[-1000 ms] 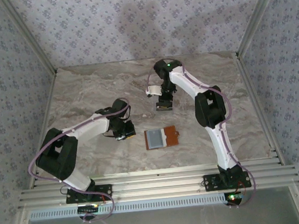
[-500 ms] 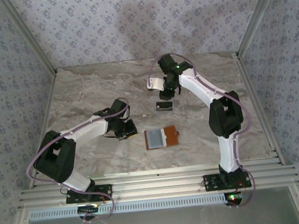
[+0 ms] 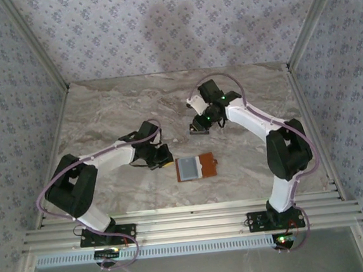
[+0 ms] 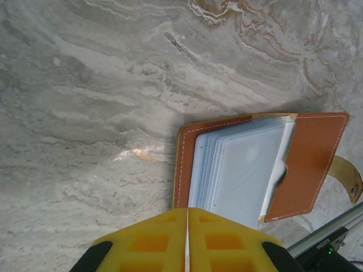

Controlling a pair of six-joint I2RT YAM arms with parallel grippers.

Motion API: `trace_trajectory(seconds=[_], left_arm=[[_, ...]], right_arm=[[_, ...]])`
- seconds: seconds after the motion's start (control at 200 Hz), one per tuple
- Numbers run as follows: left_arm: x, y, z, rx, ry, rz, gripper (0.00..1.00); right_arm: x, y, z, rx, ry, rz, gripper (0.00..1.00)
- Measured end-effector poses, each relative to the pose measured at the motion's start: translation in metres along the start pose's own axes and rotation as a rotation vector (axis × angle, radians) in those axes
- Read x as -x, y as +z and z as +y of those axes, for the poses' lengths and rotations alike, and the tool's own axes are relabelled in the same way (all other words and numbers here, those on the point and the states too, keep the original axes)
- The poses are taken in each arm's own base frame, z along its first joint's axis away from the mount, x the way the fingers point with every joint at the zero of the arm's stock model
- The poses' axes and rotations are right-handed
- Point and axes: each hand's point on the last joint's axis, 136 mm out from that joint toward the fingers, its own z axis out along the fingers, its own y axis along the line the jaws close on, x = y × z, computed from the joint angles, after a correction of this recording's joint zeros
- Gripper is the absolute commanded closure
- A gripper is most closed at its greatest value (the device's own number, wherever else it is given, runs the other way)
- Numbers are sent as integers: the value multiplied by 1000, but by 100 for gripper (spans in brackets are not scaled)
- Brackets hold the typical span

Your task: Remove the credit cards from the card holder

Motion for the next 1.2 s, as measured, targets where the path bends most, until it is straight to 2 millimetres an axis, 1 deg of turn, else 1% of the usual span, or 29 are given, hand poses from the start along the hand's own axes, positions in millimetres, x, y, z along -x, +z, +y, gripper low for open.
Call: trace_trajectory(seconds=[0.155,0.205,0.255,0.305,0.38,0.425,0.52,0.58,0.655,0.864,1.064,1.199], left_arm=[[-6,9,1,2,-2,31,91],[-7,12,0,0,1,37,91],[-9,15,-1,-3,5,48,92],[-10,17,0,-2,4,54,93],[-11,20,1,-2,1,62,93],[-11,23,2,-1,-1,66,94],[-11,26,3,-1,-3,72,94],[-12,28,4,0,-5,81,94],[-13,30,5,-1,-9,93,94],[-14,34,5,-6,-10,103,94],[-15,37,5,-11,-12,113,94],[-15,37,5,-14,-12,115,94]], right_arm=[[-11,-3,28,94,290,-31,77],[-14,-3,36,128,366,-27,77],[-18,-2,46,170,450,-15,81],[-23,0,55,203,515,4,82],[-34,5,70,238,584,36,82],[-46,8,83,254,618,76,82],[-59,13,101,278,654,125,82],[-64,14,110,288,673,146,82],[-66,14,114,291,691,156,82],[-69,16,119,295,733,166,82],[-71,16,138,322,723,188,80],[-78,25,149,332,716,227,80]])
